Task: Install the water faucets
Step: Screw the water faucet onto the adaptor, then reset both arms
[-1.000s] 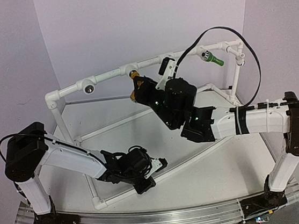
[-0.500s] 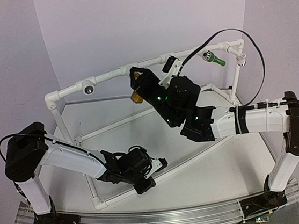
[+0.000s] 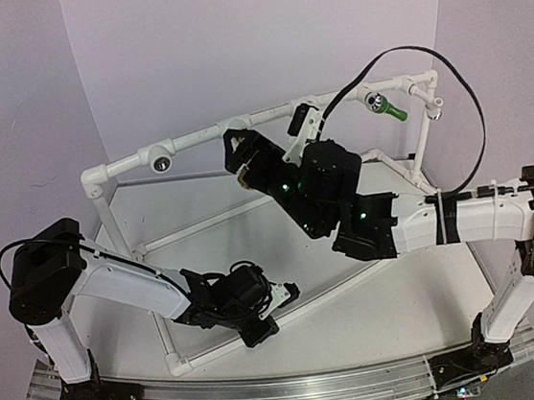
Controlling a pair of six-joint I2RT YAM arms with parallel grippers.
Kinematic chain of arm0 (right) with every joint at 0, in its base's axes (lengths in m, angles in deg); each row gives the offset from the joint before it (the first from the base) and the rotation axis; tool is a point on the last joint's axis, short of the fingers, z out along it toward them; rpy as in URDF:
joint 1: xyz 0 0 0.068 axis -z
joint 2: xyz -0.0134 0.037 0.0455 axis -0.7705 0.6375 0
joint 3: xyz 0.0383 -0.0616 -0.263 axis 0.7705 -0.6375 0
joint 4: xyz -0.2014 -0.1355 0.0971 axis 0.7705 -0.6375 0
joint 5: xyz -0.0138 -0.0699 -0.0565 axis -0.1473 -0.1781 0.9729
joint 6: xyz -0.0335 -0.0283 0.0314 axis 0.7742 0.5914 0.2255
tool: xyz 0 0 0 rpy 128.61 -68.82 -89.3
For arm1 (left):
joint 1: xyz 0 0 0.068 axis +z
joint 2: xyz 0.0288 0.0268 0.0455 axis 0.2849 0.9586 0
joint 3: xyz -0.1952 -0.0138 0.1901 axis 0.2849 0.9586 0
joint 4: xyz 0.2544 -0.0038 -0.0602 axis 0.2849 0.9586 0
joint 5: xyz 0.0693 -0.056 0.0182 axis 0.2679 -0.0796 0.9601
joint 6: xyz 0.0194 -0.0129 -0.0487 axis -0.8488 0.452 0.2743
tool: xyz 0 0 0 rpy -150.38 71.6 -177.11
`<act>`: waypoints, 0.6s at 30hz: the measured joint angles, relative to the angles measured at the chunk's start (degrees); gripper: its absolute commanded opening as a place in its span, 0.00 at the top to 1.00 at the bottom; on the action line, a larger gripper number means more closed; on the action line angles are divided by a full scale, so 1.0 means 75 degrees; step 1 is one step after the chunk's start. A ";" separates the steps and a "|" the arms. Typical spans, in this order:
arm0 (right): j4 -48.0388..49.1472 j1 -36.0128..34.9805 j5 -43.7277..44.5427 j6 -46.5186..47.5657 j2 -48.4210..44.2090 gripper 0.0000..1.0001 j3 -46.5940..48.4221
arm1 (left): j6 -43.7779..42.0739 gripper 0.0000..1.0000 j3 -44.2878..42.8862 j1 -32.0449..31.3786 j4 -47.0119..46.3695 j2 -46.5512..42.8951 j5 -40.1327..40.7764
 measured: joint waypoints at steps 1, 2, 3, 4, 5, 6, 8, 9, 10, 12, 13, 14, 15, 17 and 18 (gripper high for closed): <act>-0.0214 -0.0056 0.0015 0.0007 -0.0118 0.02 -0.0068 | 0.0002 1.00 0.0000 -0.0003 -0.0003 0.0000 0.0000; -0.0429 -0.0106 0.0033 0.0010 -0.0248 0.02 -0.0157 | 0.0003 1.00 0.0000 -0.0005 -0.0006 0.0000 0.0000; -0.0652 -0.0155 0.0054 0.0011 -0.0387 0.02 -0.0257 | 0.0007 1.00 0.0000 -0.0005 -0.0010 0.0000 -0.0001; -0.0874 -0.0196 0.0071 0.0006 -0.0512 0.02 -0.0337 | 0.0017 1.00 0.0000 -0.0005 -0.0022 0.0000 -0.0006; -0.1082 -0.0224 0.0076 0.0002 -0.0605 0.02 -0.0376 | 0.0020 1.00 0.0000 -0.0005 -0.0027 0.0000 -0.0007; -0.1362 -0.0249 0.0082 -0.0005 -0.0715 0.02 -0.0412 | 0.0022 1.00 0.0000 -0.0005 -0.0031 0.0000 -0.0011; -0.1742 -0.0262 0.0079 -0.0029 -0.0918 0.02 -0.0518 | 0.0027 0.99 0.0000 -0.0005 -0.0034 0.0000 -0.0012; -0.1957 -0.0267 0.0078 -0.0027 -0.1056 0.02 -0.0616 | 0.0028 0.97 0.0000 -0.0005 -0.0035 0.0000 -0.0010; -0.2185 -0.0279 0.0079 -0.0002 -0.1209 0.02 -0.0724 | 0.0028 0.91 0.0001 -0.0005 -0.0037 -0.0001 -0.0009; -0.2680 -0.0314 0.0065 0.0125 -0.1550 0.02 -0.0940 | 0.0031 0.71 0.0007 -0.0005 -0.0038 -0.0015 -0.0006; -0.2942 -0.0323 0.0030 0.0228 -0.1741 0.02 -0.1040 | 0.0031 0.59 0.0014 -0.0005 -0.0046 -0.0045 -0.0004; -0.3193 -0.0337 -0.0048 0.0366 -0.1946 0.02 -0.1159 | 0.0030 0.52 0.0021 -0.0005 -0.0055 -0.0098 0.0000; -0.3442 -0.0353 -0.0140 0.0537 -0.2212 0.02 -0.1311 | 0.0013 0.47 0.0032 -0.0005 -0.0061 -0.0131 0.0006; -0.3927 -0.0364 -0.0443 0.0911 -0.2814 0.02 -0.1654 | -0.0019 0.36 0.0052 -0.0043 -0.0245 -0.0121 -0.0055; -0.4197 -0.0365 -0.0606 0.1110 -0.3143 0.02 -0.1822 | -0.0032 0.30 0.0056 -0.0077 -0.0262 -0.0128 -0.0064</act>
